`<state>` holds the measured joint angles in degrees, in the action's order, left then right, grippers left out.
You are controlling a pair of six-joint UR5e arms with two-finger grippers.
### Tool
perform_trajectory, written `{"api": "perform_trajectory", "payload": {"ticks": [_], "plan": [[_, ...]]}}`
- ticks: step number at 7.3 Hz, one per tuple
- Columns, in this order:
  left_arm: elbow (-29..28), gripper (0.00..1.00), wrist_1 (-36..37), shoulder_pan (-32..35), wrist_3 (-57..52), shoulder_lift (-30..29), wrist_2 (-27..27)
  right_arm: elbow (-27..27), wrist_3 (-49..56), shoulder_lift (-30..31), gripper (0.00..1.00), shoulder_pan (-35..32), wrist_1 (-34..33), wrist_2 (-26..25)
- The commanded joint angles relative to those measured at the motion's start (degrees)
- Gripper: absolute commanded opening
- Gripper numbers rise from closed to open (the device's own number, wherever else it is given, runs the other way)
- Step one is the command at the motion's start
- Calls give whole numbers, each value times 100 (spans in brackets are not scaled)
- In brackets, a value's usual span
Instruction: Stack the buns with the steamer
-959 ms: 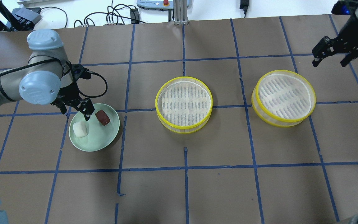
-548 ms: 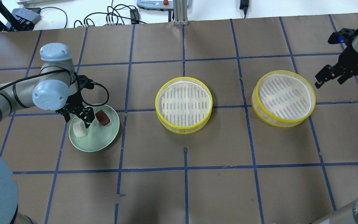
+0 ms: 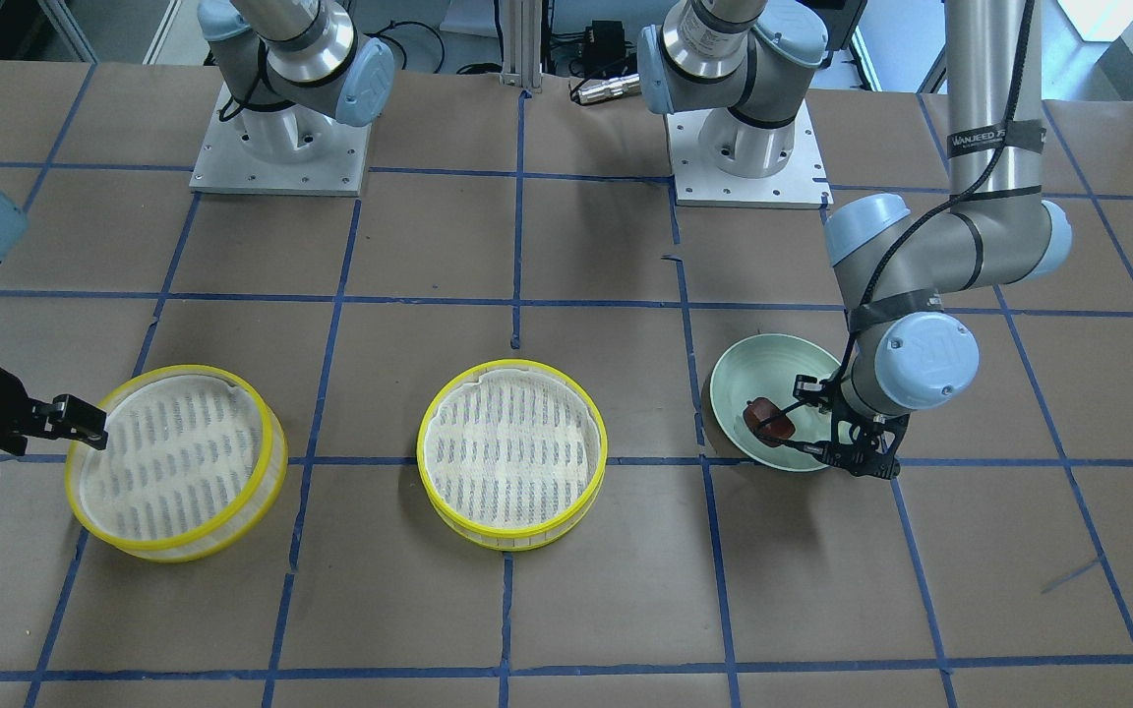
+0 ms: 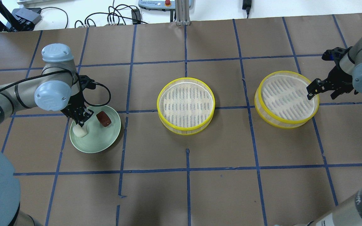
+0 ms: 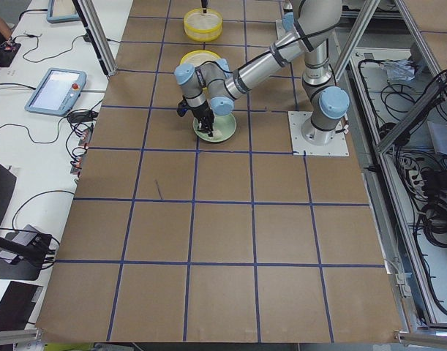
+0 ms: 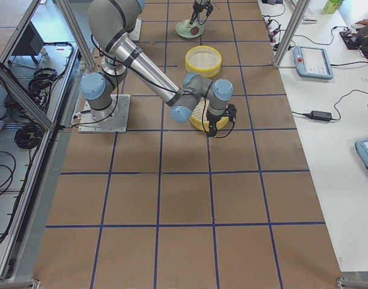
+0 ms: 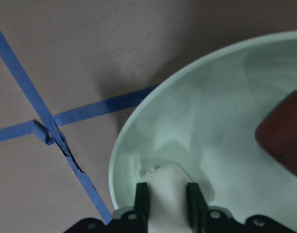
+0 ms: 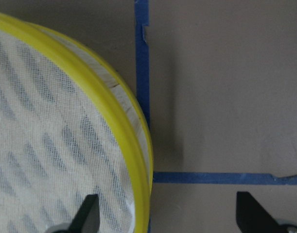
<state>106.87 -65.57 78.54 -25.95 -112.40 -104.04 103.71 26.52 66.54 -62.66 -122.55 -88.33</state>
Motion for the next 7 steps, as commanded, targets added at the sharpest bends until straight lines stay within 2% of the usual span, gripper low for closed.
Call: {"api": "perform_trajectory", "payload": {"ticks": [1, 2, 3, 4, 5, 6, 7], "plan": [[-567, 10, -270, 152, 64, 86, 233, 9, -165, -18, 52, -79, 11, 96], [-1198, 10, -916, 266, 134, 104, 774, 0, -174, -18, 26, -210, -15, 106], [-1752, 10, -1323, 485, 569, 130, 1284, 0, -148, -18, 19, -220, -24, 97], [-2062, 11, -1353, 905, 1331, 174, 1568, 0, -121, -9, 16, -220, -24, 88], [-2109, 11, -1267, 1353, 2391, 149, 2093, -43, -112, -18, 14, -212, -32, 62], [-2100, 11, -1161, 1531, 3237, 105, 2951, -139, -86, -9, 13, -212, -24, 36], [-2092, 11, -656, 1698, 3724, -78, 3716, -201, -77, 0, 13, -212, -15, 35]]}}
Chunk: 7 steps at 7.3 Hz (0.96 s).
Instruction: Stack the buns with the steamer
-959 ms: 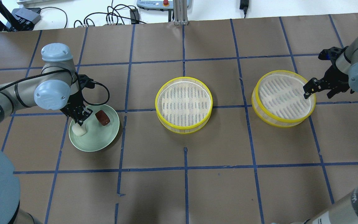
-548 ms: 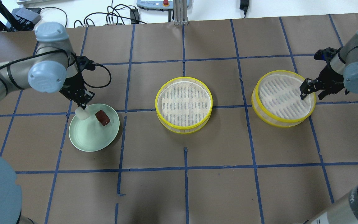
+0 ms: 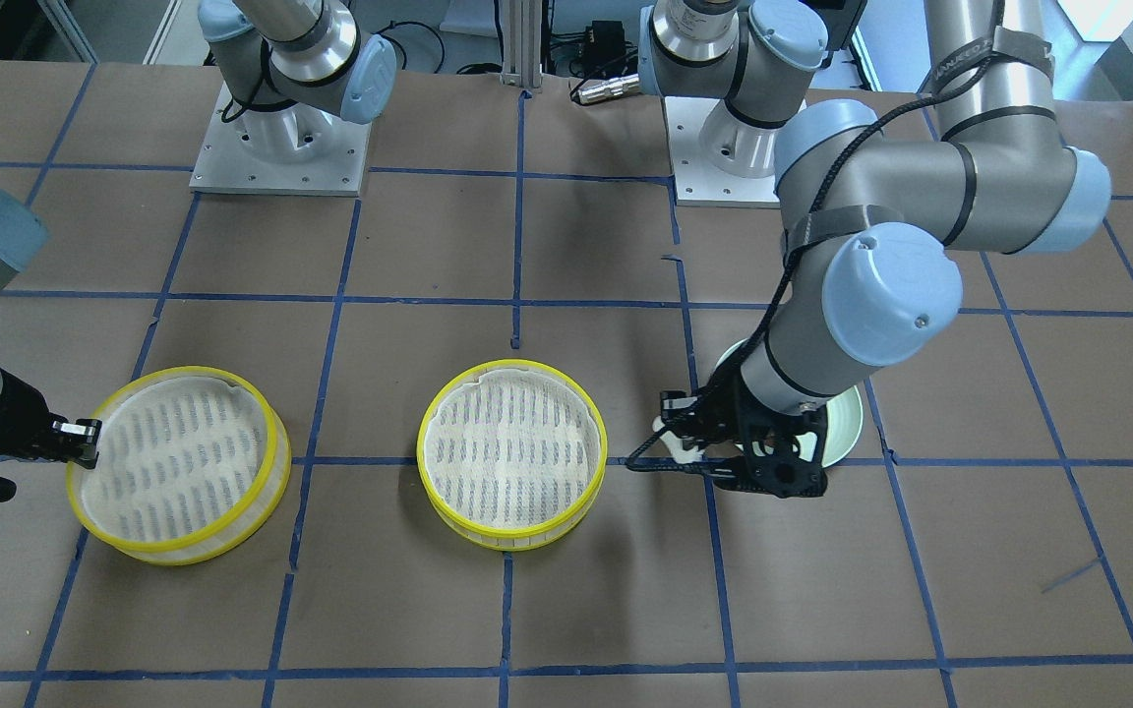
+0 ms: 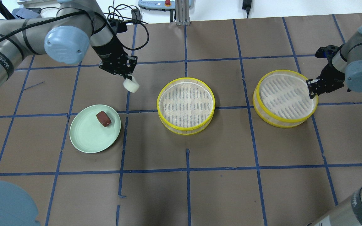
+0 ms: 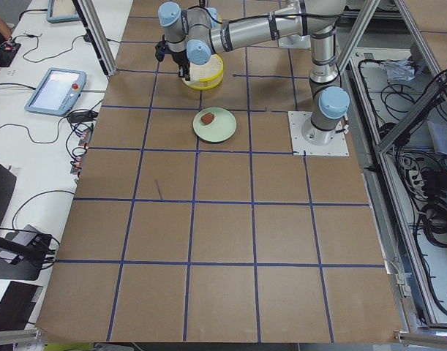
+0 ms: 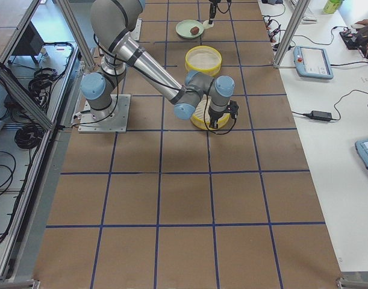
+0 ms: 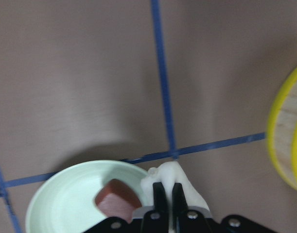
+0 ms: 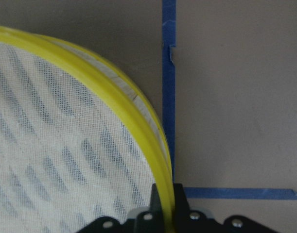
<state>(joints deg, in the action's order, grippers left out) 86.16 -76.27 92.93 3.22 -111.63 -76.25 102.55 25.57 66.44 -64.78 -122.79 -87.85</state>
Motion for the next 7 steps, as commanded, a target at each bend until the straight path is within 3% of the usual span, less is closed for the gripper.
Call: {"api": "perform_trajectory", "payload": {"ticks": [1, 2, 3, 4, 7], "plan": [[67, 13, 699, 722, 1221, -348, 1015, -94, 19, 18, 13, 0, 0, -13], [355, 20, 1223, 988, 1503, -542, 877, -103, -8, 44, 13, -9, -8, -21], [619, 89, 1490, 1008, 1541, -509, 580, -182, -25, 79, 13, -61, -26, -74], [665, 100, 1562, 1017, 1472, -439, 524, -226, -78, 79, 13, -88, 26, -74], [543, 100, 1668, 930, 1401, -272, 480, -287, -427, 262, 14, -358, 62, -135]]}}
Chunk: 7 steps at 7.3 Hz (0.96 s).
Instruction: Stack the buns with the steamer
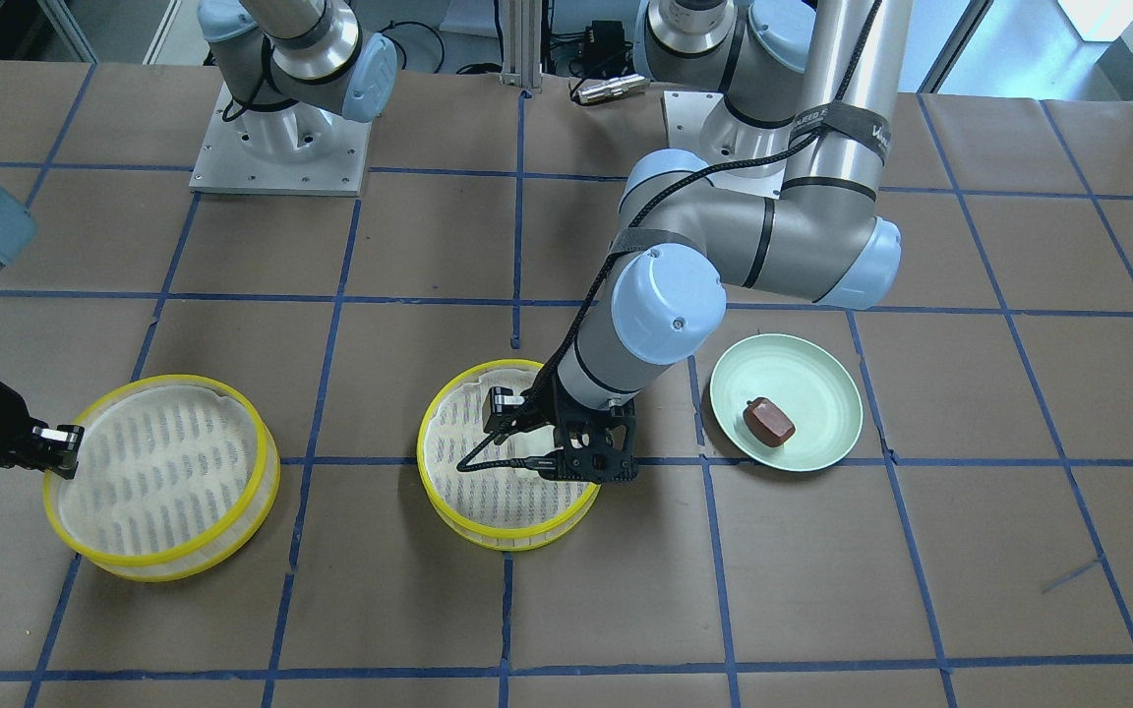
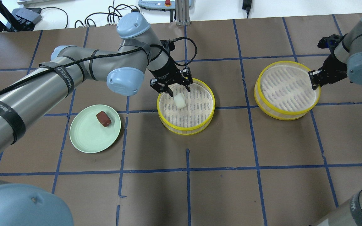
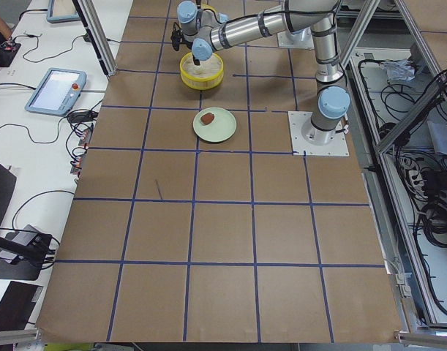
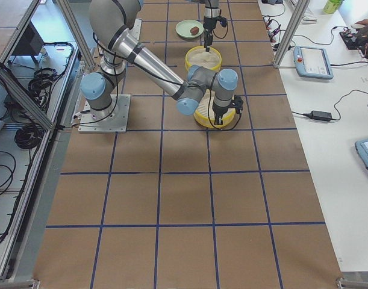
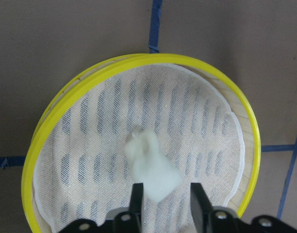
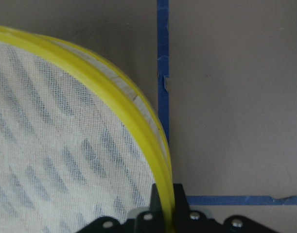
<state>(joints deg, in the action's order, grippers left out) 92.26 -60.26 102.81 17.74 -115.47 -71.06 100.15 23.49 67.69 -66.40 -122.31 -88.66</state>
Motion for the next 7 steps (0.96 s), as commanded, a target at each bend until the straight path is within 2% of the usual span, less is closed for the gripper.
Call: {"api": "perform_trajectory", "payload": {"ticks": [1, 3, 4, 5, 6, 7], "plan": [[10, 100, -28, -346, -643, 208, -474, -144, -744, 252, 14, -580, 118, -203], [221, 100, -729, -1232, -3183, 454, -1205, -362, -2106, 384, 15, -1345, 452, -125], [440, 100, -802, -1698, -4077, 472, -1208, -538, -2852, 394, 15, -1810, 688, -116], [729, 99, -750, -1981, -4608, 464, -1417, -592, -3538, 394, 15, -2267, 682, -116], [906, 90, -602, -2028, -4891, 377, -2211, -619, -4041, 385, 15, -2594, 682, -116], [1047, 88, -531, -2028, -4877, 315, -2462, -593, -4359, 394, 15, -2797, 699, -55]]}}
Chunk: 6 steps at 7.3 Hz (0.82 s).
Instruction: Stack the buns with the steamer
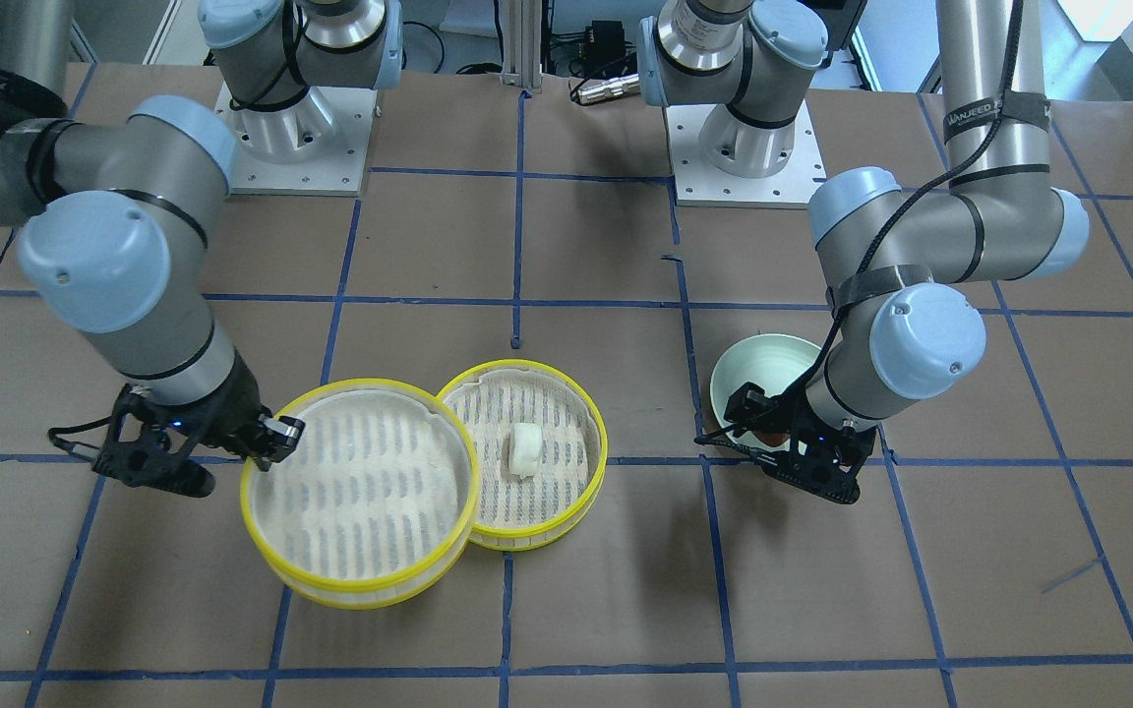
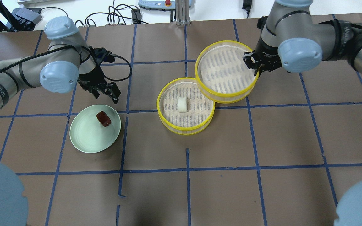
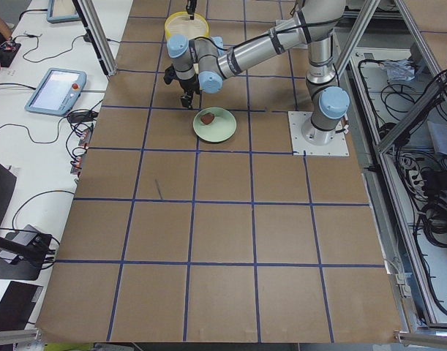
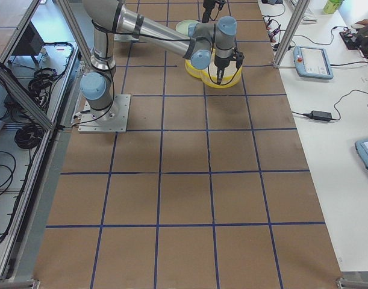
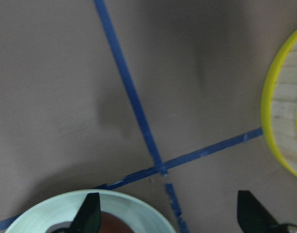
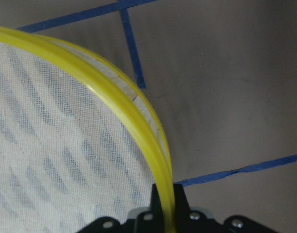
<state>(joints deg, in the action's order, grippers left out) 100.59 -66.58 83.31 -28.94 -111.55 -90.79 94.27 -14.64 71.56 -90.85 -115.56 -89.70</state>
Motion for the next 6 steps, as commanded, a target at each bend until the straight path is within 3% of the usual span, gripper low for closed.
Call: {"api": "perform_trajectory", "payload": {"ticks": [1, 3, 6], "plan": [[494, 81, 223, -78, -200, -103, -492, -23, -1105, -36, 15, -780, 16, 240], [681, 35, 558, -69, -173, -121, -440, 65, -1243, -124, 15, -1092, 112, 251], [603, 11, 541, -69, -130, -78, -316, 65, -1357, -370, 15, -1154, 68, 181]]}}
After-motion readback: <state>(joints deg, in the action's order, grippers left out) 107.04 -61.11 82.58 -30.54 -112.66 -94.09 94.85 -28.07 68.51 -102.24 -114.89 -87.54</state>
